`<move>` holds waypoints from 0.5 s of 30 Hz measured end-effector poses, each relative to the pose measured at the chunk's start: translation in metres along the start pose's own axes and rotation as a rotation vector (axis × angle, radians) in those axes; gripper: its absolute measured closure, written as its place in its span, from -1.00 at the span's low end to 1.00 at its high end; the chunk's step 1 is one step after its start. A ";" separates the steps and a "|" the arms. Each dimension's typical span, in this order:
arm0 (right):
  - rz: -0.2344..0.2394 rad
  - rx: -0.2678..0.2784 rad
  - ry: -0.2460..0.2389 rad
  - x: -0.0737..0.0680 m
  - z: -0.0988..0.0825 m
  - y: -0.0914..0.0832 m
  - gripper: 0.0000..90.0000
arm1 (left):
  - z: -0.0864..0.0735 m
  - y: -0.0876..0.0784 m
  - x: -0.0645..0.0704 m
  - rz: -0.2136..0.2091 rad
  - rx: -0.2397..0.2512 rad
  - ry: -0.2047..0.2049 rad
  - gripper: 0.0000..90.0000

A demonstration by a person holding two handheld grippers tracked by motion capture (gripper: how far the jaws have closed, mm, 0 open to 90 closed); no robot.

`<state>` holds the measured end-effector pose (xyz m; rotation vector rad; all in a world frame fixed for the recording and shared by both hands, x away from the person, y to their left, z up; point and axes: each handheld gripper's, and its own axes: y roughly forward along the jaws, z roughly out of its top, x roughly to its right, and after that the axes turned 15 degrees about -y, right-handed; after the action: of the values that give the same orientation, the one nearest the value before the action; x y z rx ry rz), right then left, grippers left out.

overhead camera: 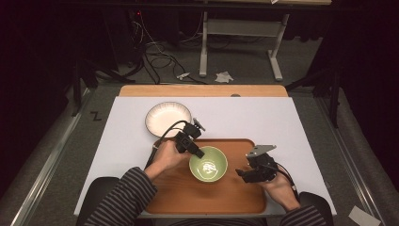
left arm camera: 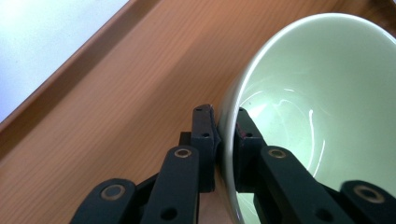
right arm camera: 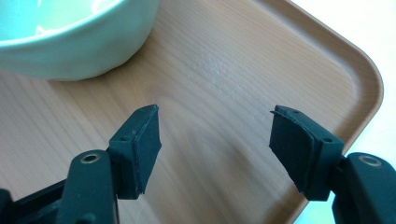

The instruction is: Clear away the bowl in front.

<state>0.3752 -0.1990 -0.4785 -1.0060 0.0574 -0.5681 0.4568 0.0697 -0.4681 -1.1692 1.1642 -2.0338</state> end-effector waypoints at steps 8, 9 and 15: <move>0.004 -0.001 -0.001 0.000 0.000 0.000 -0.23 | 0.001 0.003 -0.001 -0.006 -0.004 0.035 0.78; 0.004 -0.001 -0.001 0.000 0.000 0.000 -0.23 | 0.001 0.003 -0.001 -0.006 -0.004 0.035 0.76; 0.008 0.000 0.001 0.000 0.000 0.001 -0.23 | 0.001 0.003 0.001 0.002 0.004 0.033 0.63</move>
<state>0.3753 -0.1987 -0.4794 -1.0054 0.0625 -0.5618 0.4575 0.0672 -0.4706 -1.1358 1.1760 -2.0605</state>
